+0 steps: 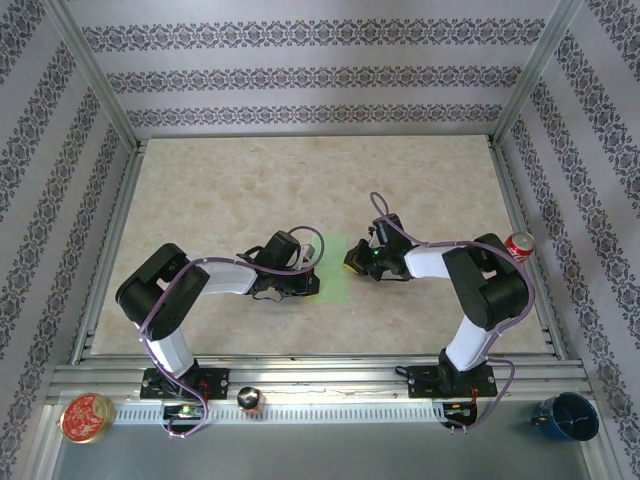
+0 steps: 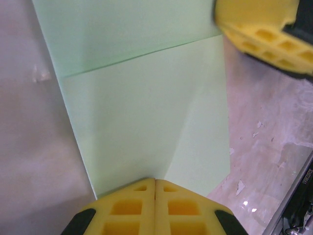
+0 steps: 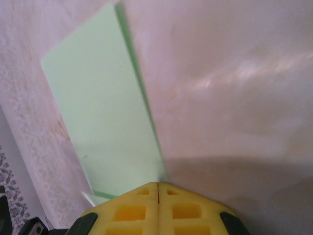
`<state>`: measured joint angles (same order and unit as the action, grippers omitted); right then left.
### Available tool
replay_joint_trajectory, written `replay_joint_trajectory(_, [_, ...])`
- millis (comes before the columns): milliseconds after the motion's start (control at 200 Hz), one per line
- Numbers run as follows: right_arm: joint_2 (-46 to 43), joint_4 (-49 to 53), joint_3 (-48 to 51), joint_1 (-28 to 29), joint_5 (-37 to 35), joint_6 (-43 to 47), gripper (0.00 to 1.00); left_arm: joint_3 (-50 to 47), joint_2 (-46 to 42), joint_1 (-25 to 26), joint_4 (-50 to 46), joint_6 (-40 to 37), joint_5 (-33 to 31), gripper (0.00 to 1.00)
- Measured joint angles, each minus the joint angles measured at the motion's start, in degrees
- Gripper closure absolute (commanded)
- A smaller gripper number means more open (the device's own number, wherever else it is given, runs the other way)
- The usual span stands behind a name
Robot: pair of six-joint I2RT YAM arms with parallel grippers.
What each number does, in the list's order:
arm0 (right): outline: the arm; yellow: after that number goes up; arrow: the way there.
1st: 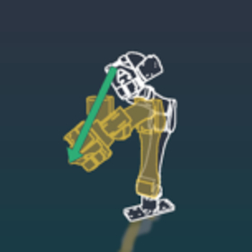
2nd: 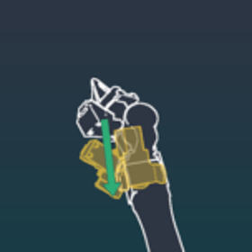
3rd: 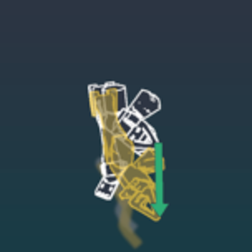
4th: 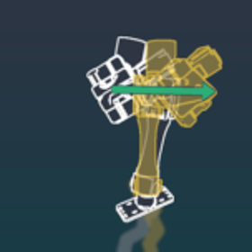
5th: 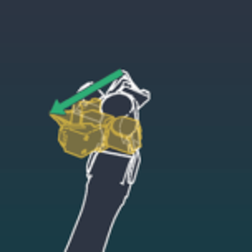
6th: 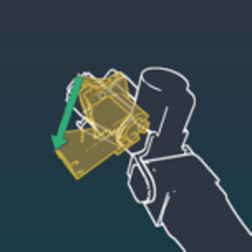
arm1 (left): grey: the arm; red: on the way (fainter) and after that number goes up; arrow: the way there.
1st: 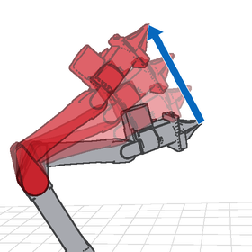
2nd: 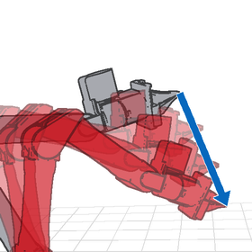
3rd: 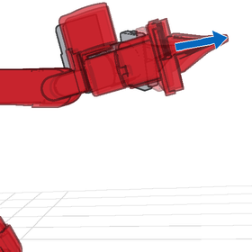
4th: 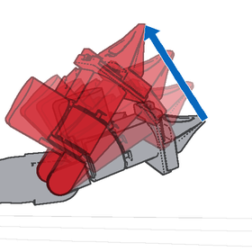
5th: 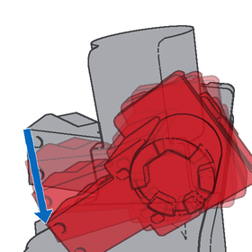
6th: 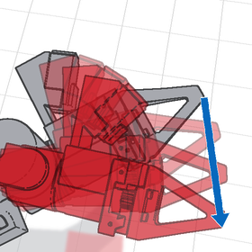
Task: Fold a paper plane with a square sheet of paper (pick it up from the middle)
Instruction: Fold the triangle a second time at the center of the table.
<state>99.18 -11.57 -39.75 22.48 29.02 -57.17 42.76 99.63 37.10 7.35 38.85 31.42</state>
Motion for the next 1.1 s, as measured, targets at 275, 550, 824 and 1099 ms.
replay_joint_trajectory(275, [-4.6,1.3,0.0,0.2,-0.7,1.1,1.0,0.0,-0.2,0.0,-0.4,0.0,0.0,1.0])
replay_joint_trajectory(550, [-3.0,0.5,-0.6,6.7,-0.2,0.3,1.0,0.1,-0.3,0.0,-0.7,0.0,-0.2,1.0])
replay_joint_trajectory(824, [0.0,-0.7,0.4,5.1,0.0,0.1,1.0,0.5,-0.5,0.0,-1.7,0.0,-0.2,0.99])
replay_joint_trajectory(1099, [0.0,-1.6,0.8,5.1,0.0,0.1,1.0,4.3,-4.8,0.0,-7.8,1.7,-0.1,0.99])
